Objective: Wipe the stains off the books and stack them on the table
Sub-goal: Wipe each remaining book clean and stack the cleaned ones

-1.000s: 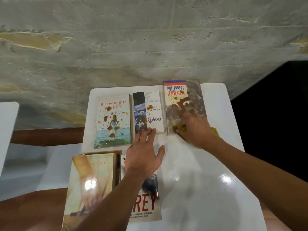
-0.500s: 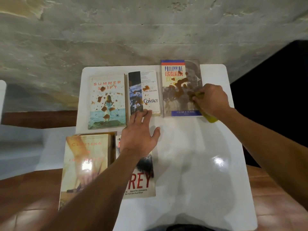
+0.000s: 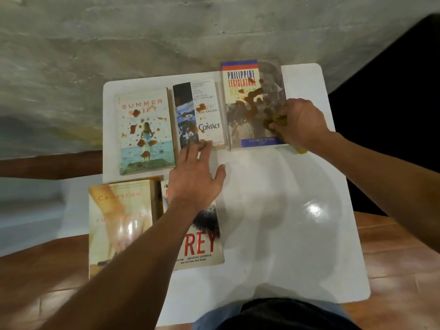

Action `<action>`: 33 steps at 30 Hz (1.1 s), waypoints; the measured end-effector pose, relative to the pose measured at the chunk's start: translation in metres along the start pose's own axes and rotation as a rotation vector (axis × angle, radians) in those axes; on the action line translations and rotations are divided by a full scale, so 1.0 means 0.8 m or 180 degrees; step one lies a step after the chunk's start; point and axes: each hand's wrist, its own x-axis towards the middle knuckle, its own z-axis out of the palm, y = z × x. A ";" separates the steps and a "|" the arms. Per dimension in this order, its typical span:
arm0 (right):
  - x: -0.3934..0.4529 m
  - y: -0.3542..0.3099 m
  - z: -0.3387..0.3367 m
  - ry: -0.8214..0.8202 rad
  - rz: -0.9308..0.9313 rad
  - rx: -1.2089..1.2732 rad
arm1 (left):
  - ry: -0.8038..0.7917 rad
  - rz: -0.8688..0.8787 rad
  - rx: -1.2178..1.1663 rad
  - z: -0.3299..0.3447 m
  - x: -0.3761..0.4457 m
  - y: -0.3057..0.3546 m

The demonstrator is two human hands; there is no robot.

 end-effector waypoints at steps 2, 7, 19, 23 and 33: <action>-0.004 -0.004 0.003 -0.0068 0.0059 0.0218 | -0.0009 -0.0006 0.0026 0.001 -0.002 0.000; 0.008 0.001 0.008 -0.0098 0.0216 0.0378 | 0.0010 -0.0002 0.0016 -0.002 0.002 -0.002; 0.052 -0.015 -0.003 -0.0049 0.0430 0.0647 | 0.0069 -0.0025 -0.0093 -0.002 0.003 -0.001; 0.054 -0.014 -0.006 -0.0094 0.0310 0.0514 | 0.0067 -0.0029 -0.0147 -0.003 0.001 -0.001; 0.053 -0.009 0.001 0.0127 0.0208 0.0500 | 0.0038 -0.0032 -0.0207 -0.003 0.001 -0.001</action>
